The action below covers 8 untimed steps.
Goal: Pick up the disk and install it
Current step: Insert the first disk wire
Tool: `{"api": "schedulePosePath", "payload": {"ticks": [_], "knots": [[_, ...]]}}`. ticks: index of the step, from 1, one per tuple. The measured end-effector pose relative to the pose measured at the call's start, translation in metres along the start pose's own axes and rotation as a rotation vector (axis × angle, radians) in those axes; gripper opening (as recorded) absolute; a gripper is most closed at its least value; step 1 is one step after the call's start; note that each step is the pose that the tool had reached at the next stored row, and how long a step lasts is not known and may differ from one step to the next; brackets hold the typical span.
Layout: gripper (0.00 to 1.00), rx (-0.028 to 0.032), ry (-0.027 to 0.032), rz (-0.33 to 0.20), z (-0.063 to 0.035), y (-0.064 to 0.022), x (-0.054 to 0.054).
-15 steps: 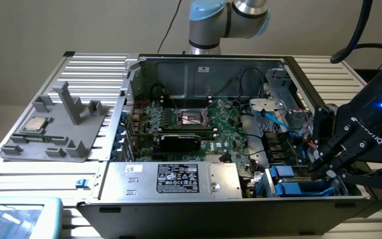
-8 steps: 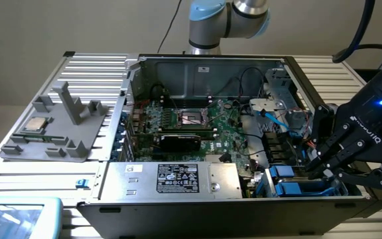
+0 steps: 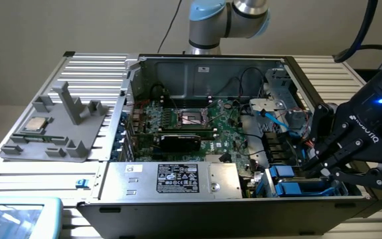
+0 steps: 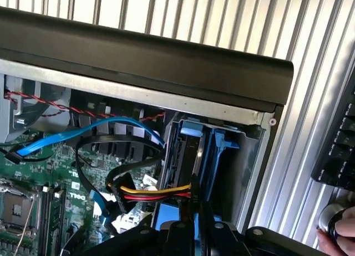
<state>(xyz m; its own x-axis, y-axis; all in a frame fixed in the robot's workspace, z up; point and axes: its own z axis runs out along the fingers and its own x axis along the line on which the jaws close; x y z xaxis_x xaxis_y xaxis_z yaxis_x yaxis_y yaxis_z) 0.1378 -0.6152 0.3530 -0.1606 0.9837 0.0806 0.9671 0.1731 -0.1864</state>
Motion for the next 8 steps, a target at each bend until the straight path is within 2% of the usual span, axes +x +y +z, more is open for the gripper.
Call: {"api": "schedulePosePath", "payload": {"ticks": [3,6,8], "knots": [[0.16,0.0157,0.0078,0.025,0.0000,0.0000,0.0000],[0.16,0.0146,0.0106,0.040,0.0002,-0.0009,0.0001],[0.16,0.0135,0.0158,0.065,0.0001,-0.0008,0.0001]]}}
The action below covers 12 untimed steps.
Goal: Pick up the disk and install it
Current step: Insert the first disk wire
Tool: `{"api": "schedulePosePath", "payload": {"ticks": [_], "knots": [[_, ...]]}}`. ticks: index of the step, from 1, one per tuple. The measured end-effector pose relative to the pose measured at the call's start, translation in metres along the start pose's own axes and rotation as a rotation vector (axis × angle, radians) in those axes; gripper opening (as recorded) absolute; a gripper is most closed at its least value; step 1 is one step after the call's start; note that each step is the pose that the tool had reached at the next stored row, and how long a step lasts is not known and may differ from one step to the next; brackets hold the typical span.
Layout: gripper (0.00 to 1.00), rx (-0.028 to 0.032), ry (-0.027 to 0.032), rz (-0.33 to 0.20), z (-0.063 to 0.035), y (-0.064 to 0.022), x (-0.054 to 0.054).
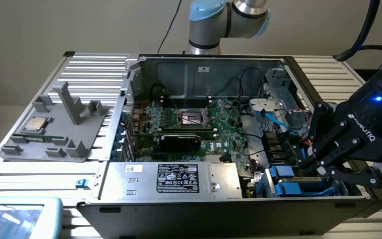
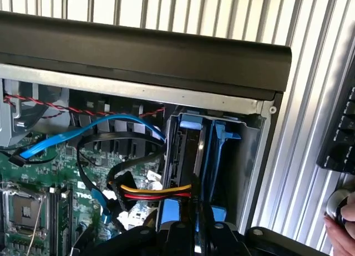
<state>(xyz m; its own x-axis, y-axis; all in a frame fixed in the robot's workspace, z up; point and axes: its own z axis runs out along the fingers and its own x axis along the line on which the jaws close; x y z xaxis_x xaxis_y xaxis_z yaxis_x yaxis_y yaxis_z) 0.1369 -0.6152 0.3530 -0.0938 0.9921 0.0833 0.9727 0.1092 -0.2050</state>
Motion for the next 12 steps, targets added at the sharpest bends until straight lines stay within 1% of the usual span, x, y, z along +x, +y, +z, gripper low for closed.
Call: {"api": "schedulePosePath", "payload": {"ticks": [2,3,4,5,6,7,8,9,12], "knots": [[0.16,0.0008,0.0054,0.024,0.0001,-0.0001,0.0000],[0.16,0.0035,0.0078,0.034,0.0001,-0.0001,0.0000],[0.16,0.0087,0.0101,0.042,0.0001,-0.0001,0.0000],[0.16,0.0162,0.0123,0.050,0.0001,-0.0001,0.0000],[0.16,0.0259,0.0142,0.056,0.0001,-0.0001,0.0000],[0.16,0.0342,0.0153,0.058,0.0000,0.0000,0.0000],[0.16,0.0405,0.0160,0.060,0.0000,0.0002,0.0001],[0.16,0.0430,0.0163,0.061,-0.0001,0.0005,0.0001],[0.16,0.0431,0.0166,0.061,0.0000,0.0005,0.0001]]}}
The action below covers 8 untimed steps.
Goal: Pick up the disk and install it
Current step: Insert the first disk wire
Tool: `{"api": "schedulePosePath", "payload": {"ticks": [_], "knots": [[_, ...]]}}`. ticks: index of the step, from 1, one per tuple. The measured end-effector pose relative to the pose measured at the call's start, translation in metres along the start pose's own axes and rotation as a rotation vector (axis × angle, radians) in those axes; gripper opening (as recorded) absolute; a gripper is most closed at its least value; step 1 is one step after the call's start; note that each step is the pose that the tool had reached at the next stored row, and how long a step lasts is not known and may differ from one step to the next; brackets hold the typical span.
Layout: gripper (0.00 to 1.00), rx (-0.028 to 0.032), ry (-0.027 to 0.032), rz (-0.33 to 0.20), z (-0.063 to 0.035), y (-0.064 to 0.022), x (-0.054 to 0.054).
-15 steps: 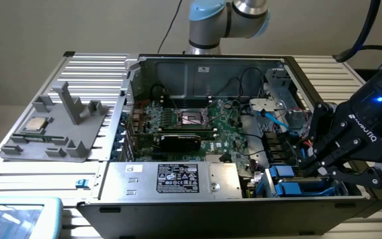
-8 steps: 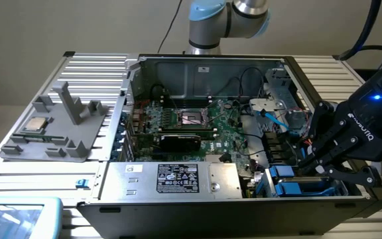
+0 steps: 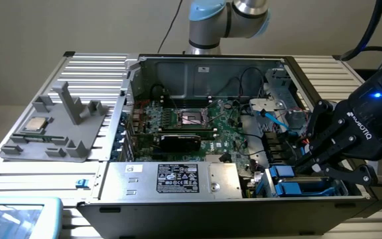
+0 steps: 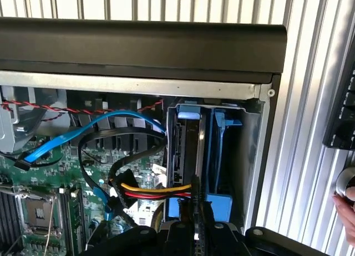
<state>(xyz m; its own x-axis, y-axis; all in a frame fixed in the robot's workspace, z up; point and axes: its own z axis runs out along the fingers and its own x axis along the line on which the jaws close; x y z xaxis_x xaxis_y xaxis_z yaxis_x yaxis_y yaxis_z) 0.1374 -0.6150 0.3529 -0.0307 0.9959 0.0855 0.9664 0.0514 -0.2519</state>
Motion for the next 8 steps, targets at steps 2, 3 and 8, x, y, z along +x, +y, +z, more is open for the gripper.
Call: {"api": "schedulePosePath", "payload": {"ticks": [2,3,8], "knots": [[0.16,0.0000,0.0000,0.000,0.0000,0.0000,0.0000],[0.16,0.0001,-0.0001,0.000,-0.0001,0.0004,0.0001],[0.16,0.0013,0.0000,0.001,-0.0025,0.0098,0.0023]]}}
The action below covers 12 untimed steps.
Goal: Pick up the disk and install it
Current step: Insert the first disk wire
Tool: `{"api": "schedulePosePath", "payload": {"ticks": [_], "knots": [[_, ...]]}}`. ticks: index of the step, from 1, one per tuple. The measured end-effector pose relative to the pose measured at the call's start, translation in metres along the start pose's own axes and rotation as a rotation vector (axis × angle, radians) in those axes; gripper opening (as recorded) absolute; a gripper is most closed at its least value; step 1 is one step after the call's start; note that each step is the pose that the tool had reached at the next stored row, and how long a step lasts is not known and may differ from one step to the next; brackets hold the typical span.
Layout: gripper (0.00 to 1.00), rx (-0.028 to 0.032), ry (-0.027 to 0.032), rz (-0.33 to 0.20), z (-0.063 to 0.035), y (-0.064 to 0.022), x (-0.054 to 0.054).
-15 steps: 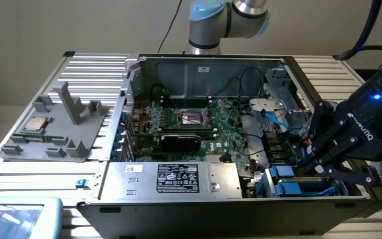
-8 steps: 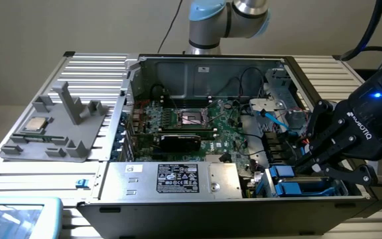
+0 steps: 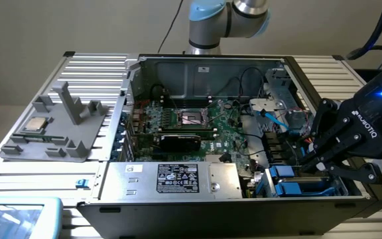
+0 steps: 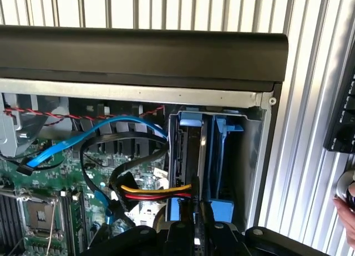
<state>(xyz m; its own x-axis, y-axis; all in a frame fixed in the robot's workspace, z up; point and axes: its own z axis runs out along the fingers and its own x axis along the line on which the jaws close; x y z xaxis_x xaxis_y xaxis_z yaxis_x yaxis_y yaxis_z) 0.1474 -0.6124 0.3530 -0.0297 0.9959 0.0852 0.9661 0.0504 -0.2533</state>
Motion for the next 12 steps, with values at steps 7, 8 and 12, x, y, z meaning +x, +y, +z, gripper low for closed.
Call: {"api": "schedulePosePath", "payload": {"ticks": [7,8,12], "knots": [[0.16,0.0007,-0.0170,0.004,-0.0041,0.0168,0.002],[0.16,0.0012,-0.0277,0.007,-0.0040,0.0168,0.002],[0.16,0.0012,-0.0317,0.009,-0.0041,0.0168,0.003]]}}
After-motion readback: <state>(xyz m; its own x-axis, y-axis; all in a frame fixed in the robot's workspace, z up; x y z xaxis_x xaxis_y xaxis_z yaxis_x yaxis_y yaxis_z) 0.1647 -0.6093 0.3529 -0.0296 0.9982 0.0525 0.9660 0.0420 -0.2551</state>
